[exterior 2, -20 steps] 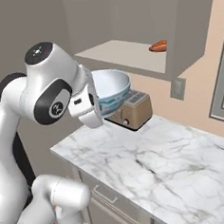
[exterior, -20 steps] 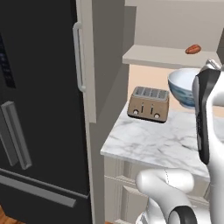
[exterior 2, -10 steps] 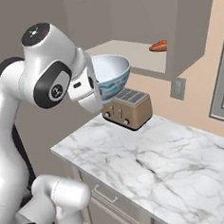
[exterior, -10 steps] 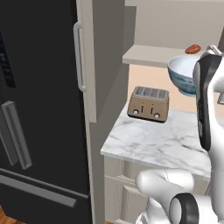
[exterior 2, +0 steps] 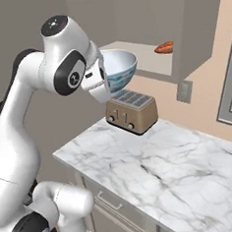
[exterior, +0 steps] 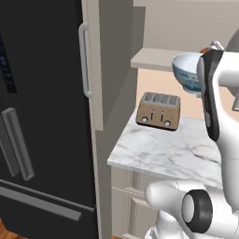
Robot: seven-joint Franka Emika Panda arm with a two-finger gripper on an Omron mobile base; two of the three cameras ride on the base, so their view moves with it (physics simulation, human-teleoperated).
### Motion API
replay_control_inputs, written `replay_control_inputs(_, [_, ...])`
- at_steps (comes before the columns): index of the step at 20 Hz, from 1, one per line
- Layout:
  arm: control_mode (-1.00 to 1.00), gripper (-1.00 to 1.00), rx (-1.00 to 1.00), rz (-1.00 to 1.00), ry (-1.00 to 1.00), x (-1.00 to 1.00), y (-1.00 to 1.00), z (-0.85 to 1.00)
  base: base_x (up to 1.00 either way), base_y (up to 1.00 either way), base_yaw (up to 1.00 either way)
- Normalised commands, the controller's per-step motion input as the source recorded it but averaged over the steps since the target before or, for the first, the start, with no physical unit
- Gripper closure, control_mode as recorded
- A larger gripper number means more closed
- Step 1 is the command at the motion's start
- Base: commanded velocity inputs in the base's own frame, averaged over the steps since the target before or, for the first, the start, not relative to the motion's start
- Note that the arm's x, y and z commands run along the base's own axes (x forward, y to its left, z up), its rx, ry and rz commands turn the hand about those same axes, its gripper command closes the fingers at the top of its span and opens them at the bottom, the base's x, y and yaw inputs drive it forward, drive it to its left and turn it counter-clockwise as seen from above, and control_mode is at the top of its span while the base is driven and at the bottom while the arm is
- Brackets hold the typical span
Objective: Pick the mug and place it in the sink. Pick the bowl and place it in the open cabinet and then close the cabinet.
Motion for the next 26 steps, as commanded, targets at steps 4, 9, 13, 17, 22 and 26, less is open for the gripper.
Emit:
replay_control_inputs(4, [-1.00, 1.00, 0.01, 0.00, -0.11, 0.48, 0.00, 0.06, 0.00, 0.00, 0.00])
replay_control_inputs(9, [-1.00, 1.00, 0.00, 0.00, -0.13, 0.53, 0.00, 0.08, 0.00, 0.00, 0.00])
replay_control_inputs(13, [-1.00, 1.00, 0.00, 0.00, -0.09, 0.58, 0.00, 0.11, 0.00, 0.00, 0.00])
replay_control_inputs(17, [-1.00, 1.00, 0.04, 0.00, -0.02, 0.61, -0.03, 0.18, 0.00, 0.00, 0.00])
replay_control_inputs(22, [-1.00, 1.00, 0.06, 0.00, 0.00, 0.57, -0.08, 0.32, 0.00, 0.00, 0.00])
replay_control_inputs(26, [-1.00, 1.00, 0.07, 0.00, 0.00, 0.53, -0.09, 0.27, 0.00, 0.00, 0.00])
